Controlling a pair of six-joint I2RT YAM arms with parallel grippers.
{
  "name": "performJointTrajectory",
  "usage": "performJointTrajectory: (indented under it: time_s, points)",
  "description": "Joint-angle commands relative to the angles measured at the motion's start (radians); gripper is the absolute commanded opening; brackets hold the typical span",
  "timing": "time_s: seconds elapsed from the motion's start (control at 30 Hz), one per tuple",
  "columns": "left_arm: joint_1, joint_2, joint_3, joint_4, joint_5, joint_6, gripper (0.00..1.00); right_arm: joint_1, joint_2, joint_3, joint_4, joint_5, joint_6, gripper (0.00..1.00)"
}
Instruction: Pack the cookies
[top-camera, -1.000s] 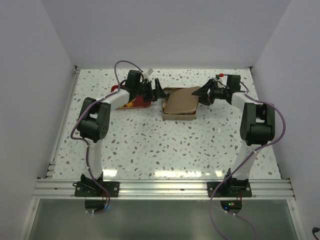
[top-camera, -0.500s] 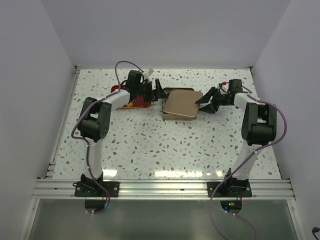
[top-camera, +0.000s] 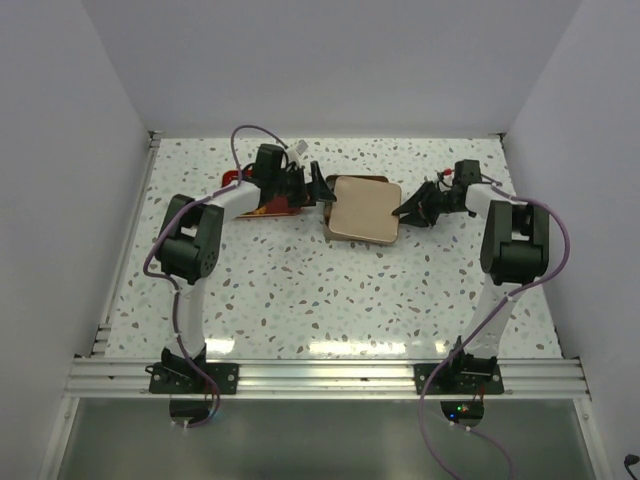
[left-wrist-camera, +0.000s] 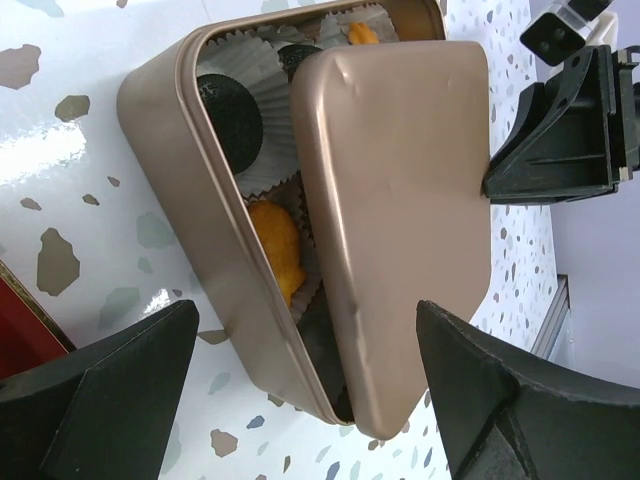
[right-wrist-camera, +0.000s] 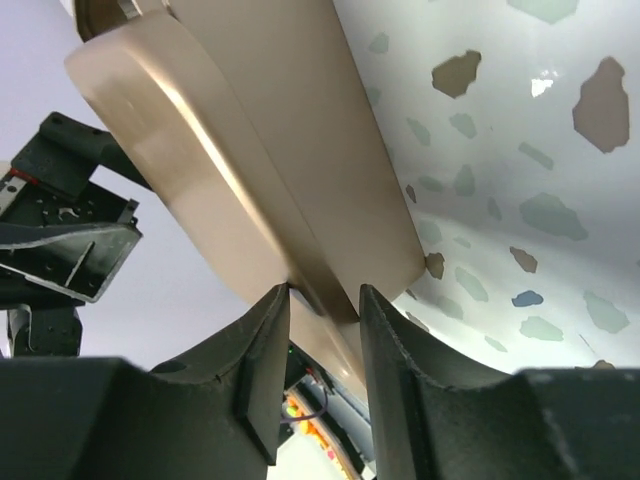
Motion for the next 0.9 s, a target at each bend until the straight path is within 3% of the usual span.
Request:
performJointTrajectory:
  time_s: [0.0, 0.4, 0.87]
  points:
    - [-0.004, -0.002, -0.008, 0.053, 0.027, -0.005, 0.96, -0.001, 0.006, 0.054, 0.002, 0.016, 0.006, 0.36]
    - [-0.004, 0.036, 0.021, 0.059, 0.045, -0.014, 0.96, 0.002, 0.05, 0.095, 0.091, -0.008, 0.105, 0.31]
    - [-0.013, 0.07, 0.057, 0.073, 0.093, -0.022, 0.98, 0.026, 0.125, 0.199, -0.045, 0.008, 0.01, 0.31]
